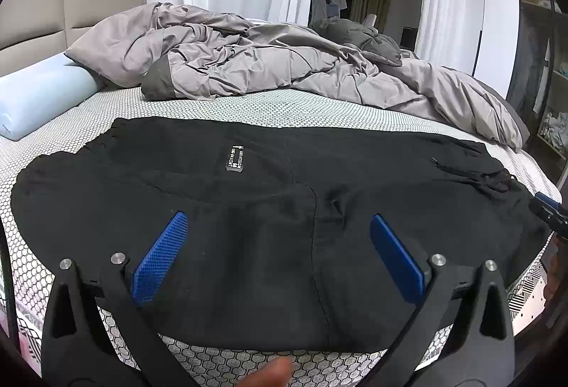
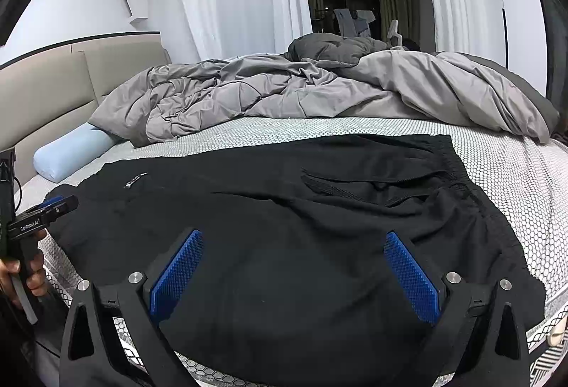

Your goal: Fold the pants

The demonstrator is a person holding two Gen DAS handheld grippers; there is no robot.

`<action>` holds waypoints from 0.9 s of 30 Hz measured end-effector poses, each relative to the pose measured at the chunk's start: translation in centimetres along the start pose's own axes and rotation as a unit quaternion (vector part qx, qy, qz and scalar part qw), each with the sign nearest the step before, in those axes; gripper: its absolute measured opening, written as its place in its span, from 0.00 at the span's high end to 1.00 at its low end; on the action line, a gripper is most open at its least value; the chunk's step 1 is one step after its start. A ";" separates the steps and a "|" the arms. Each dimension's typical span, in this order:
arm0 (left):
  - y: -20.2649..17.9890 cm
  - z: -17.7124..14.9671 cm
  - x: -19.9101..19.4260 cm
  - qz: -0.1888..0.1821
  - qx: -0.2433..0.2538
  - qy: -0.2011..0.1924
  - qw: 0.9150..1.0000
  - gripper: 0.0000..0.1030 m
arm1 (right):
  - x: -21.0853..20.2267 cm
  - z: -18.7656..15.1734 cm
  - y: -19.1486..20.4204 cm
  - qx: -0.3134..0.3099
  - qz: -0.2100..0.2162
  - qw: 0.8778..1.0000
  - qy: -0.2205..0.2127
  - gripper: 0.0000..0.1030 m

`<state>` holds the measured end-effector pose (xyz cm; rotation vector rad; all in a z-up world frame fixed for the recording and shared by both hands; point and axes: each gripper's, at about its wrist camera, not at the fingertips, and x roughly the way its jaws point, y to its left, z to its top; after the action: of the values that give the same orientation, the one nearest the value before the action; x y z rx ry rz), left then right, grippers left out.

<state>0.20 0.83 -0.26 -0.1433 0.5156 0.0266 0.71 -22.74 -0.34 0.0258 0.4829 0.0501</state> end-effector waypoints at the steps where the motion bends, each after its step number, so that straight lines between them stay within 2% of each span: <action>1: 0.0 0.0 0.0 0.000 0.000 0.000 1.000 0.01 | 0.0 0.0 0.0 0.000 0.000 1.000 -0.001 0.00; 27: 0.5 0.0 0.0 -0.001 -0.002 0.001 1.000 0.01 | -0.2 0.0 -0.2 0.004 -0.003 1.000 -0.002 0.00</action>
<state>0.14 1.33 -0.31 -0.1479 0.5169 0.0262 0.60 -22.92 -0.25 0.0319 0.4790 0.0433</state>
